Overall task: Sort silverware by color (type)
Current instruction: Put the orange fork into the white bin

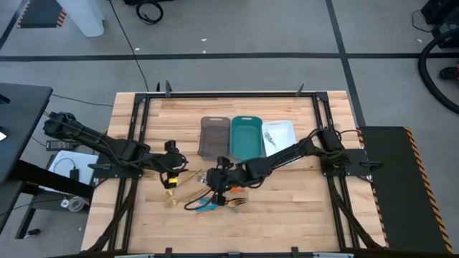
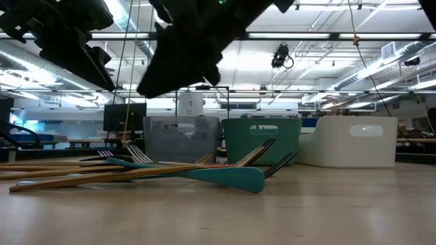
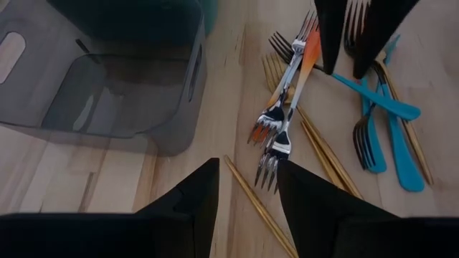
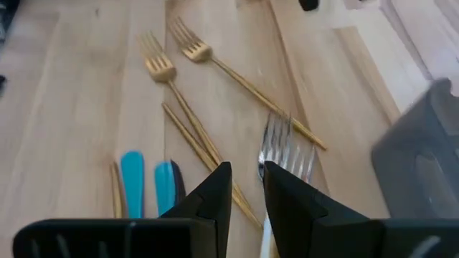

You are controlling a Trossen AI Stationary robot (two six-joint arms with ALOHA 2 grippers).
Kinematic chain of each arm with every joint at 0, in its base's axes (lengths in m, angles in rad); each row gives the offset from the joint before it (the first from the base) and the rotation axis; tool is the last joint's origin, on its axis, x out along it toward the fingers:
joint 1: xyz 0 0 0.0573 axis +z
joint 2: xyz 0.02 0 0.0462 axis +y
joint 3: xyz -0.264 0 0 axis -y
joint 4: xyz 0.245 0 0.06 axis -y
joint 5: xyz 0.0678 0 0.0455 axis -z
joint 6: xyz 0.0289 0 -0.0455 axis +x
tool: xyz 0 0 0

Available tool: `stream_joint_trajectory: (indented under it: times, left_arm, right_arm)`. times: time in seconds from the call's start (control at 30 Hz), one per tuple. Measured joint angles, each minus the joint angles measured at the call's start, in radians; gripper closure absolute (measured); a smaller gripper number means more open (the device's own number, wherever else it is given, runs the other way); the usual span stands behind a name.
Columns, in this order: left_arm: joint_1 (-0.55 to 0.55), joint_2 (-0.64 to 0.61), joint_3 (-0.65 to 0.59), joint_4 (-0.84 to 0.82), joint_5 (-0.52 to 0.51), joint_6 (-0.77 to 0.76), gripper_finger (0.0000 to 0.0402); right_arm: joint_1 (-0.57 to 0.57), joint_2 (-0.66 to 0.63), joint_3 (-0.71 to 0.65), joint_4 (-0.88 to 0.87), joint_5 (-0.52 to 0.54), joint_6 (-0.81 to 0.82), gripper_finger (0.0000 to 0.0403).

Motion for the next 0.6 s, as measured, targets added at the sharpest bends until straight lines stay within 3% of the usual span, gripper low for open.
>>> stream_joint_trajectory:
  times: [0.6]
  left_arm:
    - [0.0,0.0,0.0,0.004,0.0,0.0,0.0251]
  right_arm:
    - [0.019,0.074,0.002,-0.113,0.079,0.104,0.0314]
